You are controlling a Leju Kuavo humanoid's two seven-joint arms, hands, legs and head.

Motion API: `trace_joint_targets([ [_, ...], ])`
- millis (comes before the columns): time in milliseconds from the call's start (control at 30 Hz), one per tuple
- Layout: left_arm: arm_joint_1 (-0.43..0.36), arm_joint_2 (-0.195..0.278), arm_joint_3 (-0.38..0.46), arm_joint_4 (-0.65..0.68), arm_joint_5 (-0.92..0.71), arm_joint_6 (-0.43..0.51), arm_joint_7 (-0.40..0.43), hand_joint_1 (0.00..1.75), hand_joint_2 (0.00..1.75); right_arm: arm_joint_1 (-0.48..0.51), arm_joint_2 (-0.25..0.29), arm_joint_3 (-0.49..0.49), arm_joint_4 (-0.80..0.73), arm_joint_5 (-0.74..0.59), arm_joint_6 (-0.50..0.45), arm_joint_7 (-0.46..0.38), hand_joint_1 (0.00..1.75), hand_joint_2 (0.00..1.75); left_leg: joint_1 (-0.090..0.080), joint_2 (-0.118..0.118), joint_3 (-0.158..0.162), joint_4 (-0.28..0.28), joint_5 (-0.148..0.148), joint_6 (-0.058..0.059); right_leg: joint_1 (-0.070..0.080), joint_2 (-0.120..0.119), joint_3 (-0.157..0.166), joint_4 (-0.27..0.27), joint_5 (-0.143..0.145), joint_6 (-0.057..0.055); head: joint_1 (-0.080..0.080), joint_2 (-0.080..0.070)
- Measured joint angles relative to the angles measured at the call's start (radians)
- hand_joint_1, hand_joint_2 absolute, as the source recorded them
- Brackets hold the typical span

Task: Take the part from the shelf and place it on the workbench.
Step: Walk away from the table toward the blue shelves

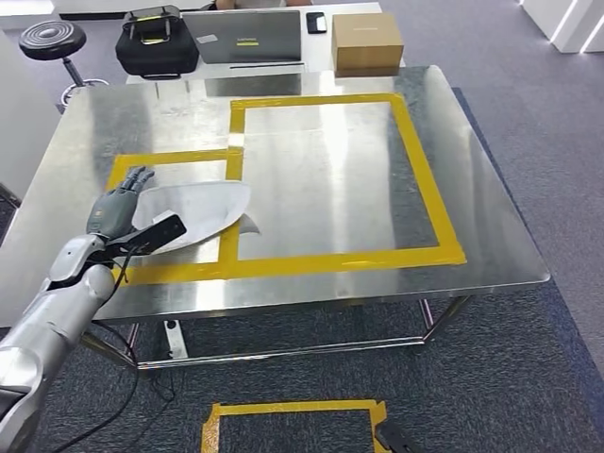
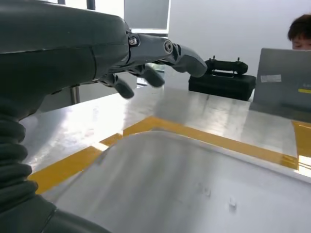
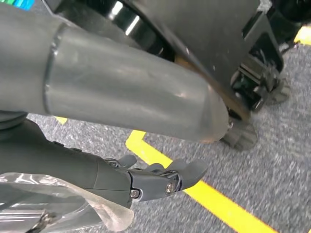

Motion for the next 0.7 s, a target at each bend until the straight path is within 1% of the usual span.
trace_joint_targets([
  [33, 0.001, -0.001, 0.005, -0.002, 0.017, -0.002, -0.01, 0.0, 0.0, 0.0, 0.0, 0.0, 0.0, -0.001, -0.002, 0.0, 0.0, 0.0, 0.002, 0.0, 0.002, -0.004, 0.003, 0.006, 0.0, 0.0, -0.009, 0.016, -0.013, 0.005, 0.001, 0.0],
  [67, 0.002, -0.004, 0.01, -0.005, 0.034, -0.005, -0.019, 0.0, 0.0, 0.0, 0.0, 0.0, 0.0, -0.002, -0.005, 0.0, 0.0, 0.0, 0.005, 0.001, 0.004, -0.007, 0.005, 0.012, -0.001, -0.001, -0.026, 0.052, -0.036, 0.009, 0.003, 0.0],
  [100, 0.005, -0.007, 0.014, -0.009, 0.05, -0.008, -0.028, 0.0, 0.0, 0.001, 0.0, 0.0, 0.0, -0.003, -0.007, 0.0, 0.0, 0.0, 0.005, 0.001, 0.004, -0.007, 0.007, 0.015, -0.002, -0.001, -0.052, 0.109, -0.066, 0.012, 0.004, 0.0],
  [133, 0.011, -0.009, 0.019, -0.017, 0.069, -0.01, -0.039, 0.0, 0.0, 0.002, 0.0, 0.0, 0.0, -0.004, -0.01, 0.0, 0.0, 0.0, 0.005, 0.002, 0.003, -0.006, 0.008, 0.017, -0.003, -0.001, -0.083, 0.178, -0.099, 0.015, 0.006, 0.0],
  [167, 0.02, -0.012, 0.024, -0.027, 0.088, -0.011, -0.051, 0.0, 0.0, 0.005, 0.0, 0.0, 0.0, -0.004, -0.013, 0.001, 0.0, 0.0, 0.005, 0.002, 0.003, -0.005, 0.009, 0.018, -0.003, -0.001, -0.111, 0.239, -0.123, 0.017, 0.006, 0.0],
  [200, 0.031, -0.014, 0.029, -0.042, 0.108, -0.01, -0.062, 0.0, 0.0, 0.008, 0.0, 0.0, 0.0, -0.004, -0.015, 0.001, 0.0, 0.0, 0.005, 0.002, 0.002, -0.003, 0.01, 0.019, -0.004, -0.001, -0.126, 0.275, -0.131, 0.019, 0.006, 0.0],
  [233, 0.044, -0.016, 0.034, -0.065, 0.131, -0.011, -0.073, 0.0, 0.0, 0.011, 0.0, 0.0, 0.0, -0.004, -0.019, 0.002, 0.0, 0.0, 0.005, 0.002, 0.002, -0.001, 0.01, 0.019, -0.004, -0.002, -0.123, 0.271, -0.12, 0.02, 0.006, 0.0],
  [267, 0.055, -0.018, 0.038, -0.091, 0.149, -0.012, -0.08, 0.0, 0.0, 0.013, 0.0, 0.001, 0.001, -0.004, -0.022, 0.003, 0.0, 0.0, 0.005, 0.002, 0.001, 0.0, 0.01, 0.018, -0.004, -0.003, -0.1, 0.228, -0.092, 0.019, 0.006, 0.0],
  [300, 0.063, -0.02, 0.04, -0.115, 0.164, -0.014, -0.085, 0.0, 0.0, 0.014, 0.0, 0.001, 0.001, -0.004, -0.024, 0.004, 0.0, 0.0, 0.005, 0.001, 0.001, 0.003, 0.009, 0.017, -0.004, -0.004, -0.062, 0.157, -0.057, 0.018, 0.006, 0.0],
  [333, 0.069, -0.021, 0.043, -0.14, 0.18, -0.015, -0.091, 0.0, 0.0, 0.013, 0.0, 0.002, 0.001, -0.005, -0.026, 0.005, 0.0, 0.0, 0.004, 0.0, -0.001, 0.006, 0.008, 0.014, -0.004, -0.005, -0.024, 0.089, -0.033, 0.015, 0.006, 0.0],
  [367, 0.074, -0.022, 0.048, -0.162, 0.198, -0.017, -0.099, 0.0, 0.0, 0.011, 0.0, 0.003, 0.001, -0.006, -0.028, 0.006, 0.0, 0.0, 0.002, 0.0, -0.003, 0.009, 0.008, 0.01, -0.004, -0.005, 0.004, 0.038, -0.017, 0.012, 0.005, 0.0],
  [400, 0.087, -0.022, 0.054, -0.197, 0.229, -0.02, -0.114, 0.0, 0.0, 0.011, 0.0, 0.004, 0.001, -0.007, -0.03, 0.008, 0.0, 0.0, 0.0, 0.001, -0.005, 0.011, 0.009, 0.004, -0.003, -0.004, 0.018, 0.01, -0.011, 0.008, 0.005, 0.0],
  [467, 0.131, -0.025, 0.069, -0.303, 0.32, -0.033, -0.152, 0.0, 0.0, 0.017, 0.0, 0.005, 0.001, -0.011, -0.037, 0.01, 0.0, 0.0, -0.001, 0.001, -0.009, 0.011, 0.015, -0.007, -0.001, -0.001, 0.018, 0.005, -0.006, -0.001, 0.004, 0.0],
  [500, 0.161, -0.028, 0.075, -0.371, 0.369, -0.044, -0.167, 0.0, 0.0, 0.022, 0.0, 0.005, 0.001, -0.013, -0.042, 0.011, 0.0, 0.0, 0.001, 0.002, -0.01, 0.012, 0.012, -0.013, -0.002, -0.001, 0.016, 0.004, -0.001, -0.008, 0.004, 0.0],
  [533, 0.19, -0.031, 0.08, -0.437, 0.407, -0.052, -0.177, 0.0, 0.0, 0.026, 0.0, 0.005, 0.001, -0.014, -0.045, 0.011, 0.0, 0.0, 0.002, 0.001, -0.015, 0.023, -0.004, -0.018, -0.004, -0.002, 0.013, 0.002, 0.005, -0.015, 0.004, 0.0],
  [567, 0.217, -0.034, 0.085, -0.501, 0.438, -0.058, -0.184, 0.0, 0.0, 0.028, 0.0, 0.005, 0.002, -0.014, -0.048, 0.01, 0.0, 0.0, 0.003, 0.001, -0.026, 0.054, -0.034, -0.023, -0.005, -0.003, 0.009, 0.0, 0.01, -0.022, 0.004, 0.0],
  [600, 0.245, -0.036, 0.088, -0.563, 0.465, -0.062, -0.194, 0.0, 0.0, 0.03, 0.0, 0.006, 0.002, -0.015, -0.05, 0.01, 0.0, 0.0, 0.004, 0.001, -0.042, 0.105, -0.077, -0.027, -0.006, -0.004, 0.004, -0.001, 0.015, -0.027, 0.003, 0.0],
  [633, 0.275, -0.039, 0.092, -0.624, 0.495, -0.062, -0.21, 0.0, 0.0, 0.031, 0.0, 0.006, 0.003, -0.015, -0.051, 0.009, 0.0, 0.0, 0.005, 0.001, -0.062, 0.171, -0.122, -0.029, -0.005, -0.004, -0.003, -0.001, 0.02, -0.03, 0.002, 0.0],
  [667, 0.308, -0.043, 0.097, -0.682, 0.526, -0.061, -0.23, 0.0, 0.0, 0.034, 0.0, 0.006, 0.004, -0.016, -0.051, 0.008, 0.0, 0.0, 0.005, 0.001, -0.077, 0.234, -0.159, -0.031, -0.004, -0.004, -0.009, -0.001, 0.025, -0.031, 0.003, 0.0],
  [700, 0.344, -0.048, 0.101, -0.743, 0.556, -0.058, -0.25, 0.0, 0.0, 0.037, 0.0, 0.006, 0.004, -0.016, -0.053, 0.008, 0.0, 0.0, 0.005, 0.001, -0.082, 0.274, -0.179, -0.032, -0.004, -0.003, -0.017, -0.001, 0.031, -0.031, 0.002, 0.0],
])
